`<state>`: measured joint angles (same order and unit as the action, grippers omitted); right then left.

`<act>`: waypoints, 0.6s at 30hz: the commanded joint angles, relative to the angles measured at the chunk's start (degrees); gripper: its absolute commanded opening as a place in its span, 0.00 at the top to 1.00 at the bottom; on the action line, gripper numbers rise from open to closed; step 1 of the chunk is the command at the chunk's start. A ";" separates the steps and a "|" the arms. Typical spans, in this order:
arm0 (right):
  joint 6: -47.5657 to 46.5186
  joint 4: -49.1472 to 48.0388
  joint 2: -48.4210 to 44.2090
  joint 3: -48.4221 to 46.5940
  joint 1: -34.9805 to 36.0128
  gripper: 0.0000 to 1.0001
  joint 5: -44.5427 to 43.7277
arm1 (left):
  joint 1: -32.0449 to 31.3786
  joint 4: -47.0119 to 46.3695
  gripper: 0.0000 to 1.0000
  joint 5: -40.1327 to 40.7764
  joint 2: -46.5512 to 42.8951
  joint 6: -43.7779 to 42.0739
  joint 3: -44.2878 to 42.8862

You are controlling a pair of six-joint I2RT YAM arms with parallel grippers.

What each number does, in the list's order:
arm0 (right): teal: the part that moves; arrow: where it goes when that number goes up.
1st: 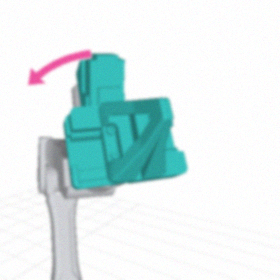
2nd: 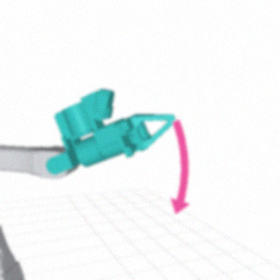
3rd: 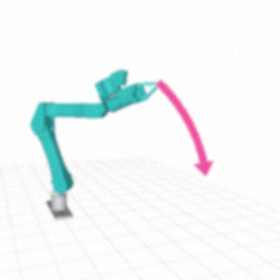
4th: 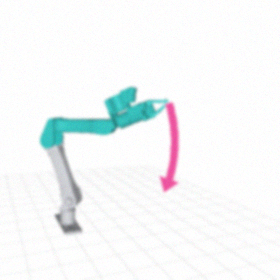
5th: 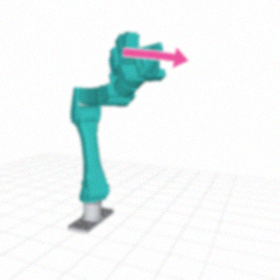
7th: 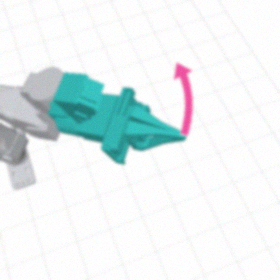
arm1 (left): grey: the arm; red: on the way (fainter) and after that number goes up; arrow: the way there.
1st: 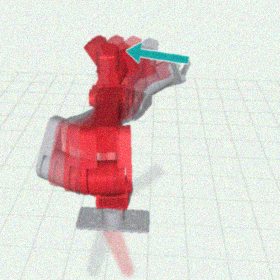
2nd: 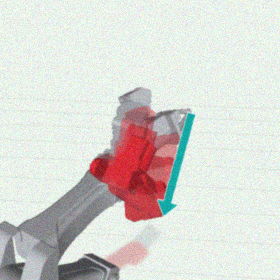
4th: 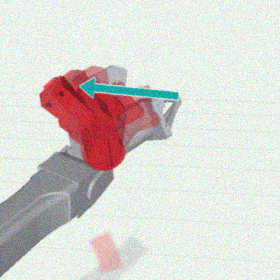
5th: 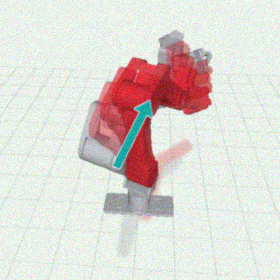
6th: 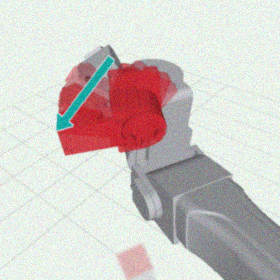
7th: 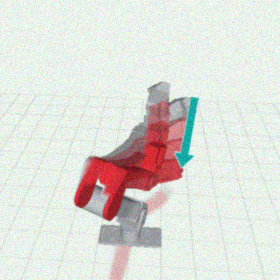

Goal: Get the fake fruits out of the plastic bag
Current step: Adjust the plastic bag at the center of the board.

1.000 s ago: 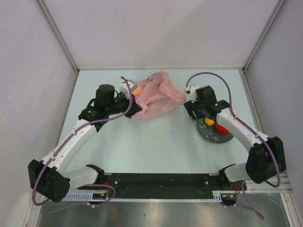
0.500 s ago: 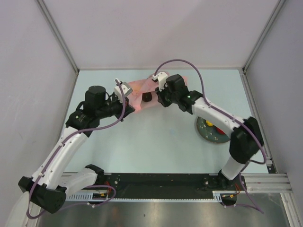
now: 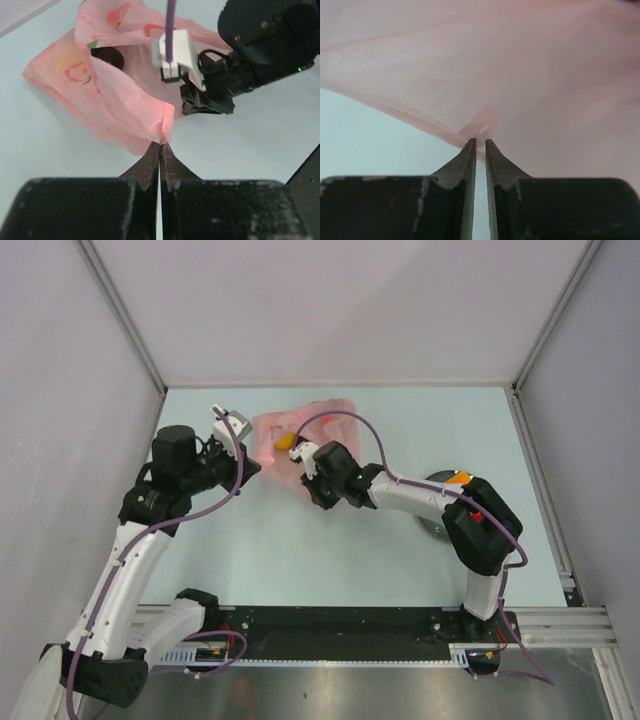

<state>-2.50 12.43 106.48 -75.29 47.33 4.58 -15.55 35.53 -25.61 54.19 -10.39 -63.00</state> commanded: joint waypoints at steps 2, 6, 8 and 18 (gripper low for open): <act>0.48 -4.34 -3.91 -0.73 -1.09 0.84 -3.43 | 2.54 2.70 1.00 -5.15 -2.95 -2.43 0.14; 1.80 -1.98 2.23 -8.37 -5.66 0.86 -0.46 | 2.46 1.39 1.00 -7.00 -2.87 -0.17 5.07; 0.84 -1.18 3.82 -12.32 -6.46 0.86 0.43 | 2.54 -0.37 1.00 -6.83 -1.91 1.16 6.39; 2.06 0.40 15.33 -25.94 -6.73 0.78 2.71 | 2.54 -5.73 1.00 -6.74 4.60 5.73 2.01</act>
<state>-1.48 12.14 117.16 -95.20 39.38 5.69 -13.41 34.50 -30.59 57.06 -7.64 -57.06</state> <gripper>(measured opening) 0.186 0.004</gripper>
